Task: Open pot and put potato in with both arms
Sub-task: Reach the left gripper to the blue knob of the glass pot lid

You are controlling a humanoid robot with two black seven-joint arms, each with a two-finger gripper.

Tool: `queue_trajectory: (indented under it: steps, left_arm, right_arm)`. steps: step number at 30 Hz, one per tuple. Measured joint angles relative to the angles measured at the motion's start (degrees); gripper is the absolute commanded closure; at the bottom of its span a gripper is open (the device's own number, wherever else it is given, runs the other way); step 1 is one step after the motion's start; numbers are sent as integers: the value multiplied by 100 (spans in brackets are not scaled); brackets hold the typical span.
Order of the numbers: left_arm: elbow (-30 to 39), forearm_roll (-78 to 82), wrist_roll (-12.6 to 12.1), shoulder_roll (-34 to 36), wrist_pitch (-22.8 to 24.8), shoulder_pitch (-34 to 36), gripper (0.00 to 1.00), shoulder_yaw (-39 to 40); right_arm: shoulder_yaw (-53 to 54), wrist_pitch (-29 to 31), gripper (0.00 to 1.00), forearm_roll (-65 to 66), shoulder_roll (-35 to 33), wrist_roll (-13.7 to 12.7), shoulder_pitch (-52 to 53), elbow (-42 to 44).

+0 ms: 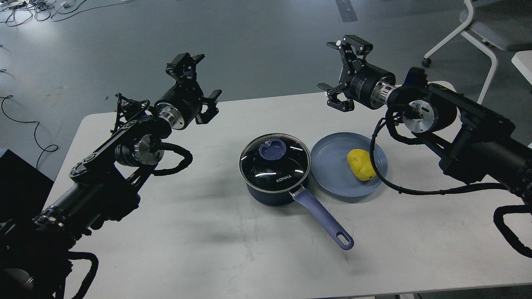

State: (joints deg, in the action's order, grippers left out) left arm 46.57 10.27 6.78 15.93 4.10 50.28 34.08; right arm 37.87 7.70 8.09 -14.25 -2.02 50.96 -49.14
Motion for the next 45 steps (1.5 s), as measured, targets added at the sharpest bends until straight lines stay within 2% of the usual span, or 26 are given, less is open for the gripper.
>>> queue_trajectory:
  steps: [3, 5, 8, 10, 14, 18, 23, 28, 31, 41, 45]
  left_arm:
    - [75, 404, 42, 56, -180, 86, 1, -47]
    - [162, 1230, 213, 94, -493, 216, 1, -59]
    - [544, 2870, 448, 168, -1260, 292, 1, -85]
    - [889, 3899, 495, 246, -1810, 278, 1, -207]
    - [1491, 5306, 509, 506, -2361, 239, 1, -1281]
    - [1660, 6532, 519, 626, -2730, 258, 1, -2032]
    - [1665, 8169, 577, 703, -2897, 295, 1, -2612]
    - [1643, 8894, 951, 646, -2946, 303, 1, -3084]
    - [1519, 9476, 1077, 553, -3141, 281, 1, -3264]
    - [853, 9887, 1117, 306, -3211, 233, 1, -3344]
    - [782, 9888, 1125, 297, -3212, 225, 1, -3664]
  right_arm:
    - [30, 0, 0, 0, -17, 5, 8, 0]
    - [48, 0, 0, 0, -47, 19, 15, 3]
    - [98, 4, 0, 0, -85, 54, 17, 8]
    - [146, 4, 0, 0, -152, 66, 16, 11]
    - [259, 14, 0, -1, -305, 68, -63, 9]
    - [430, 57, 0, -10, -477, 59, -247, -6]
    - [643, 91, 0, -17, -623, 53, -570, -14]
    - [777, 91, 0, -18, -733, 52, -695, -17]
    - [824, 80, 0, -18, -794, 52, -729, -17]
    - [845, 66, 0, -18, -924, 52, -737, -17]
    - [845, 65, 0, -18, -944, 52, -737, -18]
